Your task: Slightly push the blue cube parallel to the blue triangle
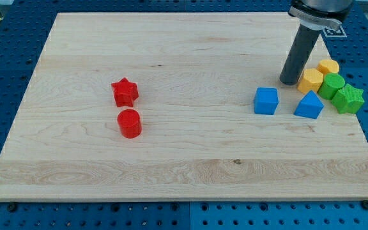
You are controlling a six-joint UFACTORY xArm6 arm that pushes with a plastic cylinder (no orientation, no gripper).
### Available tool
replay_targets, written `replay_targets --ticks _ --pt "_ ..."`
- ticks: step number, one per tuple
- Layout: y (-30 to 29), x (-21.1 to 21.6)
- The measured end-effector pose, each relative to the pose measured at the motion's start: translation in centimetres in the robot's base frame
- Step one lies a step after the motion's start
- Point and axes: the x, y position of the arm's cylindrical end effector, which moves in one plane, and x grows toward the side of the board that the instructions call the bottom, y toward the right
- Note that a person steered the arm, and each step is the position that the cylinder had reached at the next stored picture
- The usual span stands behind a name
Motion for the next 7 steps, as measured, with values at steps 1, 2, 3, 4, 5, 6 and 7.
replay_targets --ticks 1,2,3,4,5,6,7 --pt "-0.5 0.7" --pt "-0.8 2.2" --pt "-2.0 3.5" --pt "-2.6 5.1" --pt "-2.3 5.3" --pt "-1.8 5.0" --pt "-1.7 4.4"
